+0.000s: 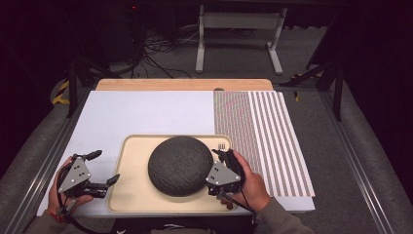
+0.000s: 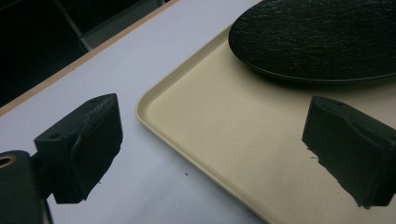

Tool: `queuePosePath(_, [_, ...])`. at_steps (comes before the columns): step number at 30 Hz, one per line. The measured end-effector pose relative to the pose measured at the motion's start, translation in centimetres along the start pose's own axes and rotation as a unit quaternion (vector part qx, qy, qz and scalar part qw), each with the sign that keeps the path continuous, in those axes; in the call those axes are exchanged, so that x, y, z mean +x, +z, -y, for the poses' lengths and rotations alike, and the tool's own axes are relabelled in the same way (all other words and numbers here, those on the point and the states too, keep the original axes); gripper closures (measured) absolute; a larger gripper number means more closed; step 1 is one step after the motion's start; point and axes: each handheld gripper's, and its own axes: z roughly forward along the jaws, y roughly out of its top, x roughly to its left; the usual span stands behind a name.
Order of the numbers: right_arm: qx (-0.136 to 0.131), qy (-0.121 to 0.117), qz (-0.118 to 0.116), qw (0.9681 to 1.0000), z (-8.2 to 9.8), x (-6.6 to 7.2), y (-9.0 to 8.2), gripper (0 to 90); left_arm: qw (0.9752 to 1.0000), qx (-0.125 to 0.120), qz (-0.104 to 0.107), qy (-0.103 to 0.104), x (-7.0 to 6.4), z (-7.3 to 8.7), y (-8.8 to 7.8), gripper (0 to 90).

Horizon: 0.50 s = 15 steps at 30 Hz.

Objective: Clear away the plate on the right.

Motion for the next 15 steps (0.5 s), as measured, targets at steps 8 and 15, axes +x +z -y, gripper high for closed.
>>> queuePosePath(8, [0.013, 0.017, 0.023, 0.9995, 1.1, -0.8, -0.7, 16.5, 1.0000, -0.001, 0.000, 0.000, 0.0, 0.0, 0.0, 5.8])
queuePosePath(15, [0.019, 0.027, 0.039, 0.9987, 2.0, -1.4, -1.4, 16.0, 1.0000, 0.000, 0.002, 0.000, 0.0, 0.0, 0.0, 5.8])
